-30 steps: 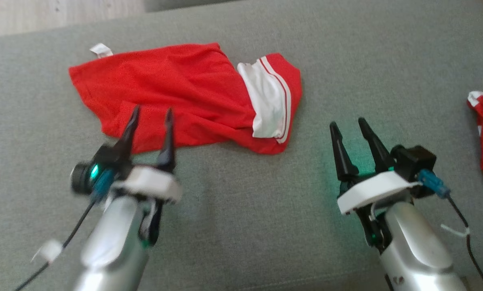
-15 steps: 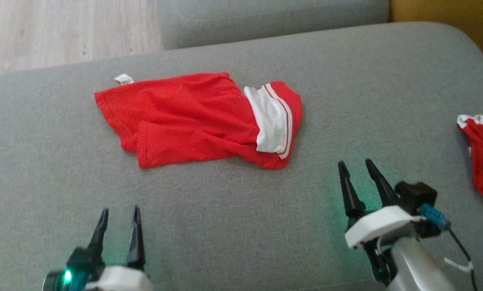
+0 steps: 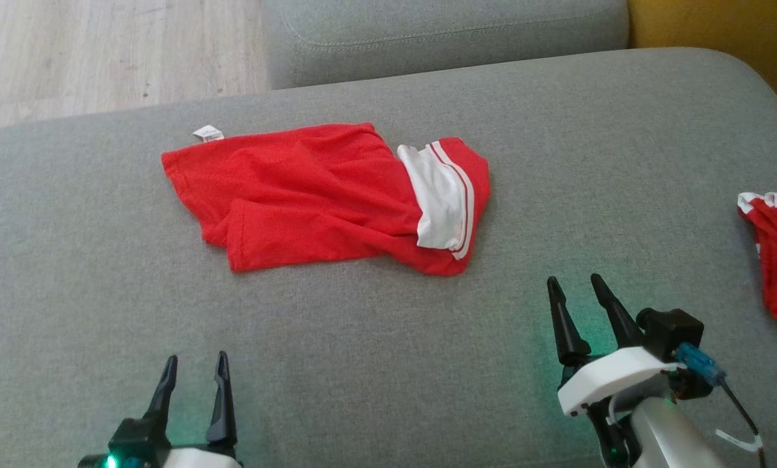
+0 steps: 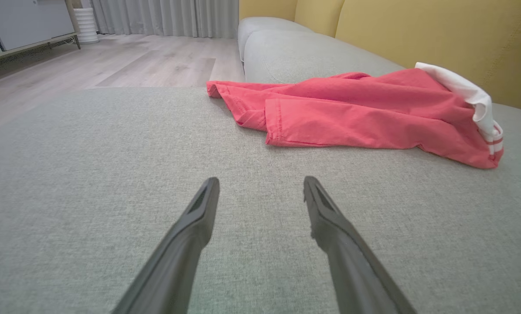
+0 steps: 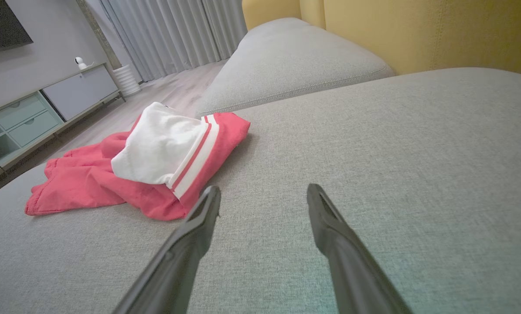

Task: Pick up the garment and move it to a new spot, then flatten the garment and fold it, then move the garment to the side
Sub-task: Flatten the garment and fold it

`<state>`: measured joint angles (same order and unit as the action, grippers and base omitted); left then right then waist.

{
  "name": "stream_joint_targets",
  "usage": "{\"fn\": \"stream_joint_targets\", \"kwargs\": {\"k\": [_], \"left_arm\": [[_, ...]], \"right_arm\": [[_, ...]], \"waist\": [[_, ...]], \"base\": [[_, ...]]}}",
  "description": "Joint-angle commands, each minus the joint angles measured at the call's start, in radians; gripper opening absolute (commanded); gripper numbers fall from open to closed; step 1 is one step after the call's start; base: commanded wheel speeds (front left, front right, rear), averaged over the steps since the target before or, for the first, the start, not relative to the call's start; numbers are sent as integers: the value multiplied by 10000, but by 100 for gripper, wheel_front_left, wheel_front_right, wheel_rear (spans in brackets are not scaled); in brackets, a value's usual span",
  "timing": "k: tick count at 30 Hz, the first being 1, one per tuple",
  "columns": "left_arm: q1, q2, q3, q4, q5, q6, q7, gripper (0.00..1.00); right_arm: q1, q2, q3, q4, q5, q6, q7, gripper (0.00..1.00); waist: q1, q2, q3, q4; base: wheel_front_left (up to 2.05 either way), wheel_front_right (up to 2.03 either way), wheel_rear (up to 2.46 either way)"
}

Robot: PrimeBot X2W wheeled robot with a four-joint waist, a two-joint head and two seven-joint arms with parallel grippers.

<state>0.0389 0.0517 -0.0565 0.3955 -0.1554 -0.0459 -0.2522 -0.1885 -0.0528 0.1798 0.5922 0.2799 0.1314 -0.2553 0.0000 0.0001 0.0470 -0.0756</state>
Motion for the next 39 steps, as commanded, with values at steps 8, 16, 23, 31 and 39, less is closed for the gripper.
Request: {"fn": "stream_joint_targets", "kwargs": {"k": [8, 16, 23, 31, 39], "left_arm": [[-667, -11, 226, -195, -206, -62, -95, 100], [-2283, -13, -187, 536, -805, -361, -95, 100], [-3791, -13, 30, 1810, -1299, -630, -95, 100], [-4275, -14, 240, 2619, -1757, -802, -95, 100], [-4376, -14, 372, 2733, -1890, -834, -95, 90]], "right_arm": [[-363, 26, 285, -402, -111, -7, -65, 100], [-901, 26, 452, -686, -193, -7, -65, 100], [-1305, 26, 533, -802, -306, -7, -65, 100], [-1454, 26, 407, -840, -399, -7, -65, 100], [-1463, 26, 369, -901, -411, -7, -65, 100]], "waist": [[0, -1, 298, 127], [0, -1, 1372, 158], [0, -1, 2187, -326], [0, -1, 2535, -733], [0, -1, 2659, -830]], "base": [[0, 0, 0], [0, 0, 0], [0, 0, 0], [0, 0, 0], [0, 0, 0]]}}
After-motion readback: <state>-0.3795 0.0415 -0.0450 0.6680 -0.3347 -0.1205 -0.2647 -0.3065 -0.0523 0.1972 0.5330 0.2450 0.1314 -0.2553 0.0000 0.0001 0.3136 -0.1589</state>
